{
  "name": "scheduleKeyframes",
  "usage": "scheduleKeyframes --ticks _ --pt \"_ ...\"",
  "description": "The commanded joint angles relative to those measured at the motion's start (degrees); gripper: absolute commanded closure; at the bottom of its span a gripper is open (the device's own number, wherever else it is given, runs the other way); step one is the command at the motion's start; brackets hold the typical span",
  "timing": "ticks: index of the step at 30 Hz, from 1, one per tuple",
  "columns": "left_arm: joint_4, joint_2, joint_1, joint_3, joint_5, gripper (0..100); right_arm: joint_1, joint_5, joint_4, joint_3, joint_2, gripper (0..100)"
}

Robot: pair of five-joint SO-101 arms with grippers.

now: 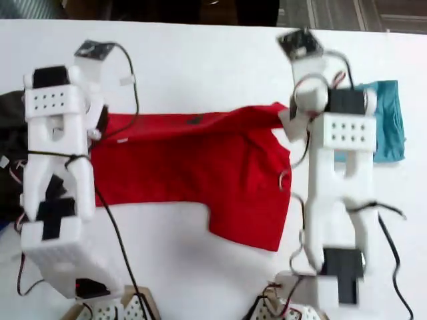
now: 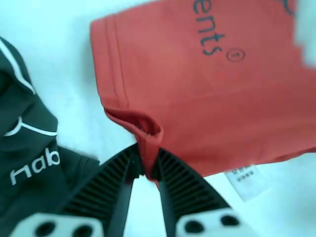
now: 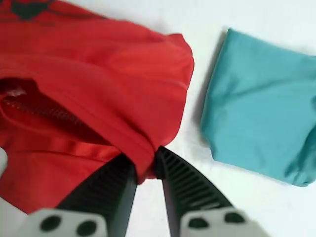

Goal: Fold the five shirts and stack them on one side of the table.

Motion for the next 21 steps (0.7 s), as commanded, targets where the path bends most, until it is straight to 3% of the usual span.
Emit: scheduleKeyframes --ticks 1,11,21 --pt "-6.51 -8.18 -0.97 11.56 -0.70 97 1.98 1.49 -9.19 19.08 -11.30 97.9" --pt "-15.21 -16.35 -0.97 29.58 -2.02 97 4.79 3.60 -14.20 37.63 -21.93 97.9" --pt "-14.07 -16.53 -2.02 33.89 -2.29 97 4.79 3.60 -11.30 40.35 -29.05 97.9"
